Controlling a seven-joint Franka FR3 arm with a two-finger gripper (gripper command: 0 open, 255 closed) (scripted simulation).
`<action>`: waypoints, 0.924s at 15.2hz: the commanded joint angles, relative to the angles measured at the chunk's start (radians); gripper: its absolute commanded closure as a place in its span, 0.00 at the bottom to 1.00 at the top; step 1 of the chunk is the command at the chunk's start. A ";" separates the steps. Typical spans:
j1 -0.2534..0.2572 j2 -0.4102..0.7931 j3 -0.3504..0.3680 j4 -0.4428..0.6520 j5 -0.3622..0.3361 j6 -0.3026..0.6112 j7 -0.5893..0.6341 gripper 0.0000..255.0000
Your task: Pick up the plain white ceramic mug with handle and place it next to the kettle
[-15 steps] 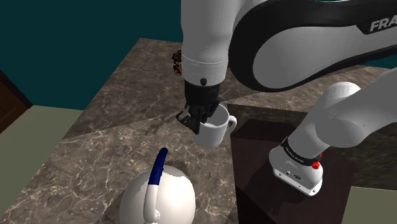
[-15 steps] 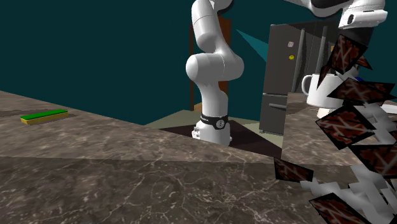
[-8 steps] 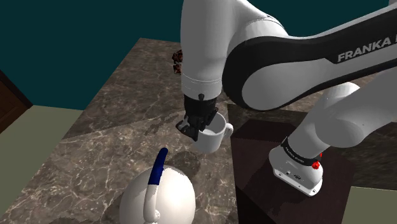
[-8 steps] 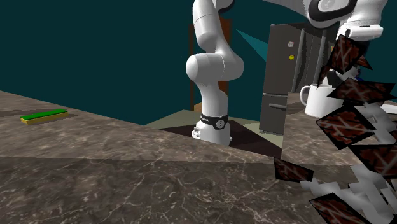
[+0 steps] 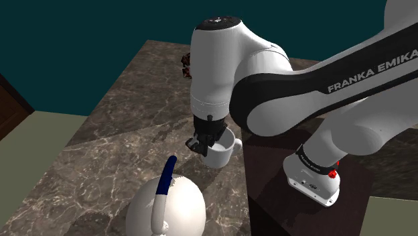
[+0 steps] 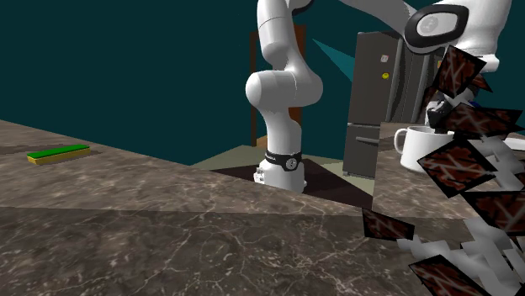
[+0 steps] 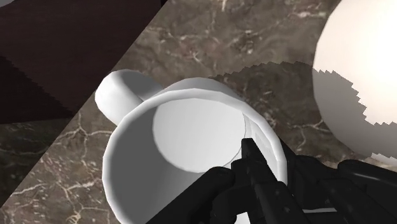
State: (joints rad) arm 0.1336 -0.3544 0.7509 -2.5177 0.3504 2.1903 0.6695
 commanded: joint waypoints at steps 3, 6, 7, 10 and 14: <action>-0.002 0.008 0.004 -0.003 -0.002 0.011 0.002 1.00; -0.002 0.008 0.004 -0.003 -0.002 0.011 0.002 1.00; -0.002 0.008 0.004 -0.003 -0.002 0.011 0.002 1.00; -0.002 0.008 0.004 -0.003 -0.002 0.011 0.002 0.00; 0.002 -0.016 -0.010 0.015 0.001 -0.029 -0.004 0.00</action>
State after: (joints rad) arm 0.1338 -0.3566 0.7498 -2.5136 0.3502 2.1856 0.6700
